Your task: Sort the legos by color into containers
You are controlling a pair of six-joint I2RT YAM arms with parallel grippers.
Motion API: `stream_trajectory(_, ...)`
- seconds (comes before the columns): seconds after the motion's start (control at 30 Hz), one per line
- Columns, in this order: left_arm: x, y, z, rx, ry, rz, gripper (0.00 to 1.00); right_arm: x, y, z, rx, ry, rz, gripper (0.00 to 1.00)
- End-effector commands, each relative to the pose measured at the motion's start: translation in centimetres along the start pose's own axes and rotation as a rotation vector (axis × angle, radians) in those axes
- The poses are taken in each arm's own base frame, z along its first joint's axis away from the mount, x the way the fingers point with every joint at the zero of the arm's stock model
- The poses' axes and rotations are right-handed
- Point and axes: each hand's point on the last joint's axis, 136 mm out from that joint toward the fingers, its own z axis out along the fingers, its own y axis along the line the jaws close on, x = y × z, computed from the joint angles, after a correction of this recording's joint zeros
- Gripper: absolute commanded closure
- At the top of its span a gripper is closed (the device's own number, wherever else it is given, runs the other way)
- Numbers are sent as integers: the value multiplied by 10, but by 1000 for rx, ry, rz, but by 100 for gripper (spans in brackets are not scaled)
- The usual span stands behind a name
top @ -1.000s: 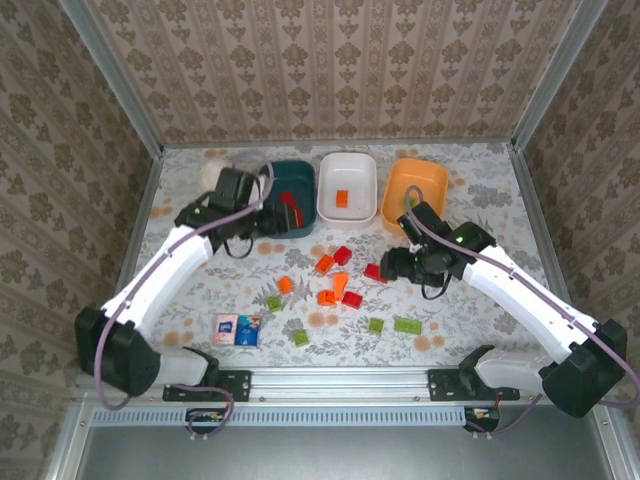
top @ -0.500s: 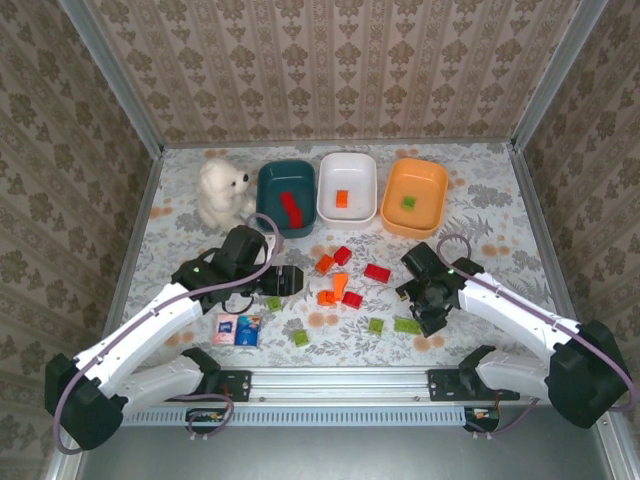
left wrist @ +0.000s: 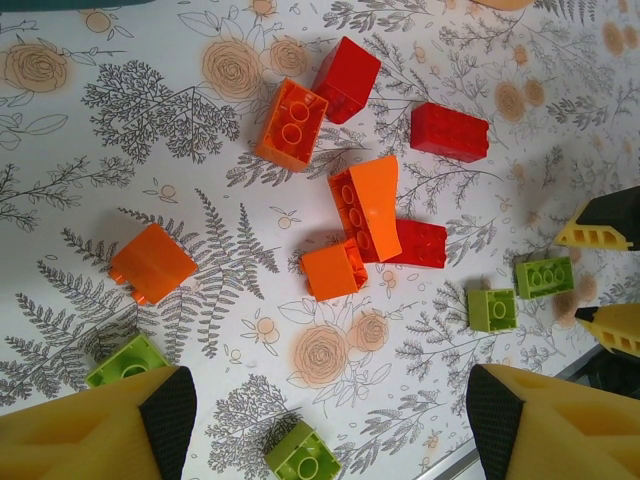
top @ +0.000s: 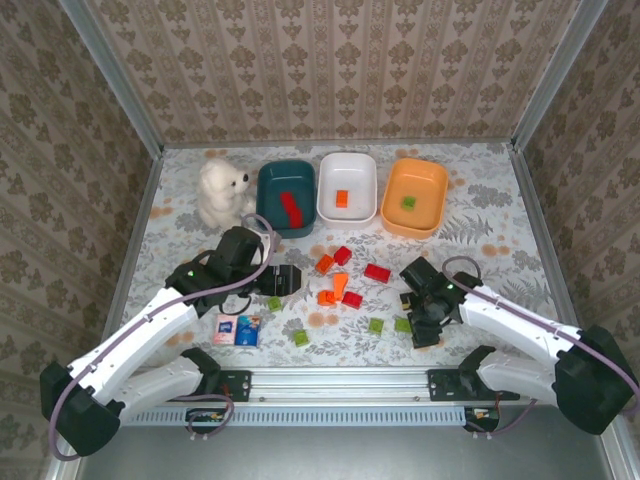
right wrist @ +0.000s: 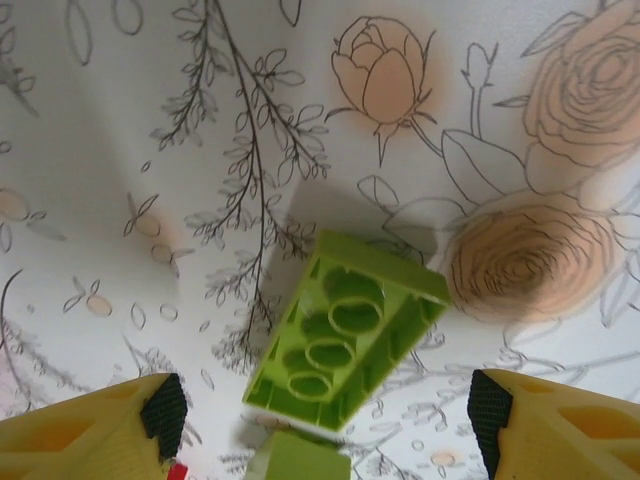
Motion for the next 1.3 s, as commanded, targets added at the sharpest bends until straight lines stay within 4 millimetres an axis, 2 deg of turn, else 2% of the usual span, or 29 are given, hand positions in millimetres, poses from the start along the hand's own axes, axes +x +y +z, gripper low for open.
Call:
stream_trajectory(0.0,-6,-5,-7,3,-24,30,25,2,6,12,-1,3,95,23)
stream_trajectory(0.17,-7,-5,-5,2,-21,29,25,2,9,19,28,-12,84,31)
stream_trajectory(0.27,-8,-5,-6,1,-27,29,25,-2,8,24,27,-27,87,44)
stream_trajectory(0.5,-11,-5,-7,-3,-36,27,26,-11,7,33,46,-58,69,51)
stream_trajectory(0.6,-11,-5,-6,-4,-39,25,26,-15,13,36,30,-85,51,57)
stream_trajectory(0.73,-10,-4,-4,-6,-36,21,26,-16,33,34,-17,-105,-11,65)
stream_trajectory(0.83,-9,-2,-3,-10,-29,20,26,-17,52,16,-49,-144,-87,67)
stream_trajectory(0.9,-9,-2,-1,-10,-27,19,26,-17,73,-10,-93,-197,-177,68)
stream_trajectory(1.0,-11,-3,2,-7,-27,15,26,-19,114,-61,-161,-299,-347,68)
stream_trajectory(1.13,-24,-11,12,11,-38,10,26,-35,166,-120,-202,-430,-547,69)
stream_trajectory(1.27,-46,-21,21,23,-55,17,26,-53,215,-141,-158,-488,-732,69)
